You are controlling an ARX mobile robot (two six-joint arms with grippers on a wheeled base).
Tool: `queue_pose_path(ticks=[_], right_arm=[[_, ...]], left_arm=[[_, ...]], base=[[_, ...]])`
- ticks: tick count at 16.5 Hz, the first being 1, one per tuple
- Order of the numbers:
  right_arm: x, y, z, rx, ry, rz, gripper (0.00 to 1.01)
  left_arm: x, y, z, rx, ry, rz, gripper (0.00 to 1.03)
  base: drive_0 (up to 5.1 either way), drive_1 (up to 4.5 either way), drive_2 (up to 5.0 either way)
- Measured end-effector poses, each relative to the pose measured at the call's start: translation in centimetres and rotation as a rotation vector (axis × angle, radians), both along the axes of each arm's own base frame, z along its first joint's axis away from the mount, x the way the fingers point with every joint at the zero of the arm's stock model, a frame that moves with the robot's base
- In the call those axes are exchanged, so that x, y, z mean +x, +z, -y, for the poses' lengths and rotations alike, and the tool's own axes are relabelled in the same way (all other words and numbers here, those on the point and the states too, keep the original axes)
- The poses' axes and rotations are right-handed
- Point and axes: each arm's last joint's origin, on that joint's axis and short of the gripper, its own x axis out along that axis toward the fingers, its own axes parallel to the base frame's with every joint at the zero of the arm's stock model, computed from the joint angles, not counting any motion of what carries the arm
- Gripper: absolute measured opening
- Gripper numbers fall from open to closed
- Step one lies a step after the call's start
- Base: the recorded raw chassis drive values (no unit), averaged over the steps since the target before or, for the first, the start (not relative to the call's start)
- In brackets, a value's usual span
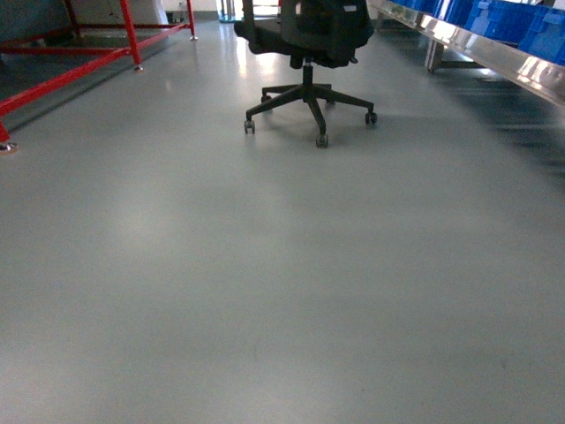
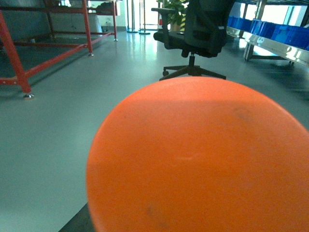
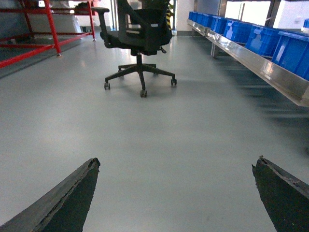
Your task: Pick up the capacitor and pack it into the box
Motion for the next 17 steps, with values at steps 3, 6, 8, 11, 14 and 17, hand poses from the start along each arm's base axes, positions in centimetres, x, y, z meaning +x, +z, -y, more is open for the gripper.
queue_pose_path(ticks=[3,6,8,11,14,17], right_arm=[[0.0,0.02,0.0,0.0,0.001,0.002,0.98],[0.0,-0.01,0.0,0.0,0.0,-0.001,0.98],[0.0,-0.01,0.0,0.0,0.0,-0.001,0.98],[0.0,0.03,0.0,0.0,0.0,0.003,0.98],[0.0,0.01,0.0,0.0,0.0,0.001,0.98],[0.0,0.0,0.0,0.0,0.0,0.0,0.98]], left_arm=[[0.0,-0.01,0.0,0.0,0.001,-0.001,0.44],[0.0,0.02,0.0,0.0,0.0,0.002,0.44],[0.0,0.0,0.0,0.0,0.001,0.0,0.44],[0.0,0.0,0.0,0.0,0.0,0.0,0.44],[0.0,0.0,0.0,0.0,0.0,0.0,0.44],[0.0,-0.01,0.0,0.0,-0.001,-0.001,0.44]], base=[[-4.9,2.6,2.6],[-4.9,2.6,2.6],[-4.9,2.6,2.6],[-4.9,2.6,2.6],[-4.9,2.6,2.6],[-4.9,2.6,2.6]])
